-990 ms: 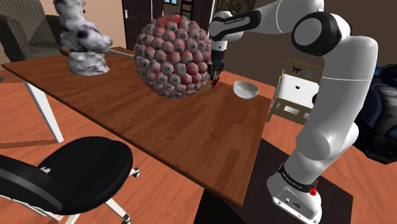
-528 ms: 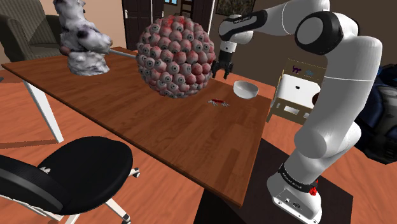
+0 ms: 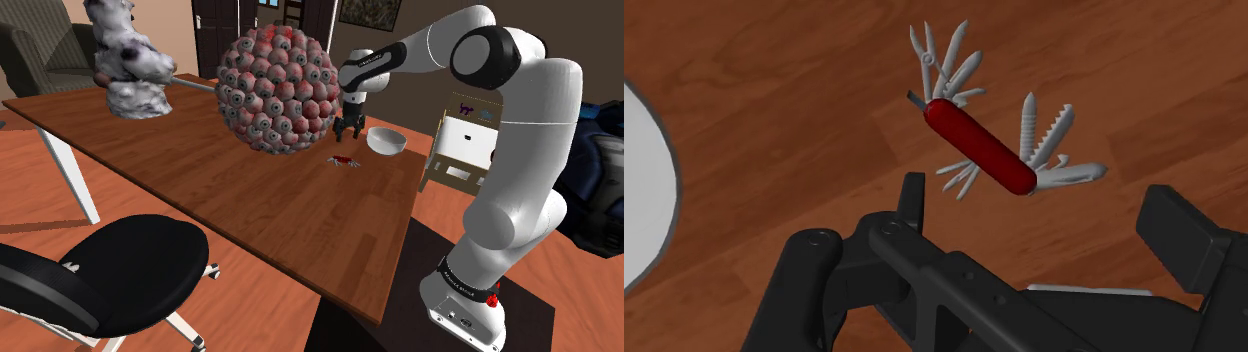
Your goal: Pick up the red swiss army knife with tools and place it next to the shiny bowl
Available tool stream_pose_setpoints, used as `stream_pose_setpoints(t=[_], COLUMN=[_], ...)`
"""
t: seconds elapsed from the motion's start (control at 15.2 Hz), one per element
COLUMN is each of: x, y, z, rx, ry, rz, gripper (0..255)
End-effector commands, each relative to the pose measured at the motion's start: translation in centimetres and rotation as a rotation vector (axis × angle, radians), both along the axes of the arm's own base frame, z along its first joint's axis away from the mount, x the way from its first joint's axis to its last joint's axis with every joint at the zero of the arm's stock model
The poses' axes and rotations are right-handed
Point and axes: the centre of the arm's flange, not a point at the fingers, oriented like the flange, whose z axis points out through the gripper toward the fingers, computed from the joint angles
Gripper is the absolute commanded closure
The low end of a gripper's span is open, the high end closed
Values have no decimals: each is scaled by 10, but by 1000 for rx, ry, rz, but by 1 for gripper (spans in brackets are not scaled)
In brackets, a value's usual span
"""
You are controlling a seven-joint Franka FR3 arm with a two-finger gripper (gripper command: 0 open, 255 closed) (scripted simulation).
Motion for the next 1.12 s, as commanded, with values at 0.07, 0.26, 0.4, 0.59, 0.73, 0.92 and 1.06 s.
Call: stream_pose_setpoints(t=[0.07,0.26,0.4,0.59,0.73,0.92,1.06], x=[-4,-8,-9,-12,-14,-14,-14], y=[-9,-18,-18,-19,-20,-20,-20], z=[-38,-63,-73,-89,-102,-102,-102], rx=[-46,-77,-77,-77,-77,-77,-77], ry=[28,50,50,50,50,50,50], rz=[28,46,46,46,46,46,46], gripper=[0,0,0,0,0,0,0])
